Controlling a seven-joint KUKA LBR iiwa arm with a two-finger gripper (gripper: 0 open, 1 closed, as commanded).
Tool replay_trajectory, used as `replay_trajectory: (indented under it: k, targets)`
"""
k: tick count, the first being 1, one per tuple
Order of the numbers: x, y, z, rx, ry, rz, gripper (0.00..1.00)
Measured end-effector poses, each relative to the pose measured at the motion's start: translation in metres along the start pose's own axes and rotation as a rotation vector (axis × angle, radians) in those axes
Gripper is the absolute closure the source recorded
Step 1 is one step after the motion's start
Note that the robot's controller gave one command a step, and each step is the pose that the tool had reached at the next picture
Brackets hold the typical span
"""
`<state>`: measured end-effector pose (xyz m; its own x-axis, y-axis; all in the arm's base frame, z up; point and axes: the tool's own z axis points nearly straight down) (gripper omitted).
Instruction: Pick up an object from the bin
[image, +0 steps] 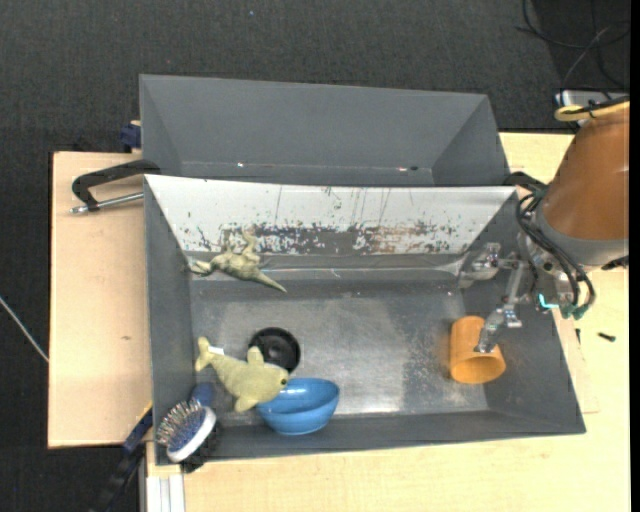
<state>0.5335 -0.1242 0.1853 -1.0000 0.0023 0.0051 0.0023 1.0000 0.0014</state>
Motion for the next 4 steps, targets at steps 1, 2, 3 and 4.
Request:
replay_trajectory:
  k: [1, 2, 3, 4]
  targets:
    - [-0.009, -0.028, 0.055, -0.005, -0.006, -0.103, 0.0]
    - [-0.023, -0.029, 0.063, 0.01, -0.032, -0.242, 0.0]
    - [0.017, -0.023, 0.056, 0.011, -0.029, -0.519, 0.0]
    - [0.024, -0.019, 0.113, -0.008, -0.012, -0.833, 0.0]
